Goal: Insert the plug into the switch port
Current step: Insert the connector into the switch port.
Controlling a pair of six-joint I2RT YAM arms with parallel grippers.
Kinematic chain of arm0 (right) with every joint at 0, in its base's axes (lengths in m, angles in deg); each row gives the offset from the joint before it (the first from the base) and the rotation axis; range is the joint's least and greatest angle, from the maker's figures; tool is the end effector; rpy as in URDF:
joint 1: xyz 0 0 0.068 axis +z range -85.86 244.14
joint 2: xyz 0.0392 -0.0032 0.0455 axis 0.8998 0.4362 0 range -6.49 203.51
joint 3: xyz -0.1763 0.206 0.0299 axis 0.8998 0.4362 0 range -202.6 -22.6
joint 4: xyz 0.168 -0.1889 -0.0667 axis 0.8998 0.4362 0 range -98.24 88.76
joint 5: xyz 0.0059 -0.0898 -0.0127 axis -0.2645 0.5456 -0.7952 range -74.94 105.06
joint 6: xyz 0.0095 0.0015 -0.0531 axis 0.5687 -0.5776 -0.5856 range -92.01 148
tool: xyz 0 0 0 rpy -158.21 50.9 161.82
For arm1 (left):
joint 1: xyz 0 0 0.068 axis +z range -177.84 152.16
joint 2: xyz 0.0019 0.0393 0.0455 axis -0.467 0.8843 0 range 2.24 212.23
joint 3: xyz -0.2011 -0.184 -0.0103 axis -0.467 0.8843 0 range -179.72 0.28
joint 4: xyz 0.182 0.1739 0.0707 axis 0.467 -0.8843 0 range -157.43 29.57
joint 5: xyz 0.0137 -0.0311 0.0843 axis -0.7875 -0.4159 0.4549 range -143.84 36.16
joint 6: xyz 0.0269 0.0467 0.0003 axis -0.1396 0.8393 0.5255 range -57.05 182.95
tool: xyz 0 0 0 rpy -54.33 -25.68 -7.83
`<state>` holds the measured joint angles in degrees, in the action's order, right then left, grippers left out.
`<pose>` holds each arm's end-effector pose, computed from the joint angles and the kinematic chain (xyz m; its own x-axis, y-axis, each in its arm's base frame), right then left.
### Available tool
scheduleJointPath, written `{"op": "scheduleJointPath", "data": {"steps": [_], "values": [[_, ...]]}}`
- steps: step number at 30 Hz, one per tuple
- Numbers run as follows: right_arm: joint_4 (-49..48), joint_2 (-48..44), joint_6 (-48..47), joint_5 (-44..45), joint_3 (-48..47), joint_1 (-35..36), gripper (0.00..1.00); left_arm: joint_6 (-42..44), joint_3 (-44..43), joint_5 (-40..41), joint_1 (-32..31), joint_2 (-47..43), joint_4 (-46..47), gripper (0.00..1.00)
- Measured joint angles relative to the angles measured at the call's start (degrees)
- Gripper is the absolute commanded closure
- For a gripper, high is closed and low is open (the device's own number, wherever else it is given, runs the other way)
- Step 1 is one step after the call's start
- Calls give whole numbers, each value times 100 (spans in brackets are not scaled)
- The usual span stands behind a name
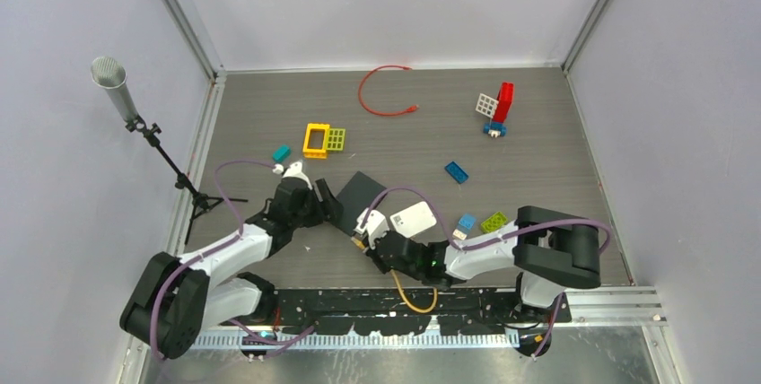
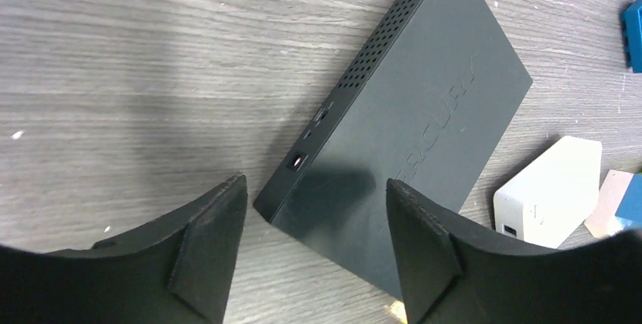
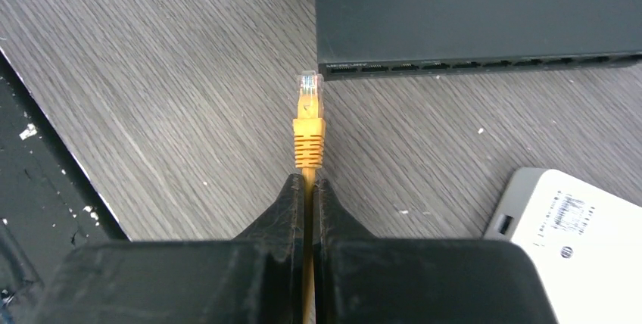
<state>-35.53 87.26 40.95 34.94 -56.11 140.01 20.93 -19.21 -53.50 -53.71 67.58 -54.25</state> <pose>0.0853 0.2891 0.1355 -0.3182 -0.4005 -0.8593 -0.7912 0.6115 0.0079 0.1872 -0.0906 0.1494 -0.7162 -0.3965 -0.5744 -0.0633 0.8565 -0.5123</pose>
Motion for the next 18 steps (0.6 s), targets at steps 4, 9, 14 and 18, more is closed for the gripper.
{"op": "scheduleJointPath", "data": {"steps": [4,9,14,18], "values": [[334,-411,35,114,87,2,100,96,-66,195,0,-319,-494,25],[518,-667,55,304,319,-26,100,538,-592,367,0,-286,-896,25],[608,-667,79,411,466,-70,99,1036,-1054,396,2,127,-835,27],[595,-664,90,428,529,-120,100,1126,-977,249,13,525,-658,28]]}}
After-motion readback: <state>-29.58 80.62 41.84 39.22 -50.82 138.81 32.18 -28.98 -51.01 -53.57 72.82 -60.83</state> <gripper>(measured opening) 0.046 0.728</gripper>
